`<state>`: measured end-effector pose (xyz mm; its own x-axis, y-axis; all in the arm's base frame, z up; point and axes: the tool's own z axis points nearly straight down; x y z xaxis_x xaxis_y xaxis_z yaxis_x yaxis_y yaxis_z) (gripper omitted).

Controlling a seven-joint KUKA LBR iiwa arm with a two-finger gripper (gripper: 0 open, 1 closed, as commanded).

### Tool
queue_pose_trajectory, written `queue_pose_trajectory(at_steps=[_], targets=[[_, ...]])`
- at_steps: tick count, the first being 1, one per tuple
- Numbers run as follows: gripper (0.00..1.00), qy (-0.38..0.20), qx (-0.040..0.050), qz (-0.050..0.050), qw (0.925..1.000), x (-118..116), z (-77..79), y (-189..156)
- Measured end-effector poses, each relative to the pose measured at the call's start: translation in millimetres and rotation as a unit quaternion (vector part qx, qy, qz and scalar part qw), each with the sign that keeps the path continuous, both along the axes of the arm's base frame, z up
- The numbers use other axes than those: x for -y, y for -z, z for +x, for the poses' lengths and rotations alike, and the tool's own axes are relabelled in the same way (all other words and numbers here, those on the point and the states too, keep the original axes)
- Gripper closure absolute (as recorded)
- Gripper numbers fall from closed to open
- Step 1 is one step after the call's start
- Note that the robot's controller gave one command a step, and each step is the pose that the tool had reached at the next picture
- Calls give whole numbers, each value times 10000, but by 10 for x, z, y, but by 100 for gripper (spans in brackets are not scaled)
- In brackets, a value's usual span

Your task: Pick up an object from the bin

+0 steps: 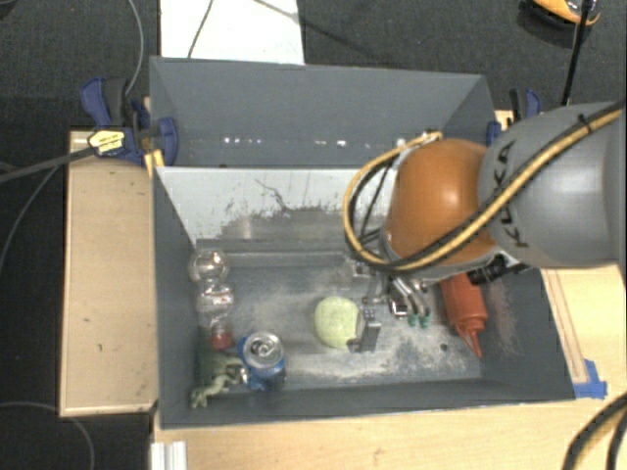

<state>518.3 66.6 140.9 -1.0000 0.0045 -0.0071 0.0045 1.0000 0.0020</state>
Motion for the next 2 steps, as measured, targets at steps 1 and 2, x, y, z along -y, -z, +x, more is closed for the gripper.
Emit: queue_pose_trajectory(at_steps=[1,2], targets=[[0,-138,11,0,9999,42,-78,393],[0,211,-4,6,9998,230,28,539]])
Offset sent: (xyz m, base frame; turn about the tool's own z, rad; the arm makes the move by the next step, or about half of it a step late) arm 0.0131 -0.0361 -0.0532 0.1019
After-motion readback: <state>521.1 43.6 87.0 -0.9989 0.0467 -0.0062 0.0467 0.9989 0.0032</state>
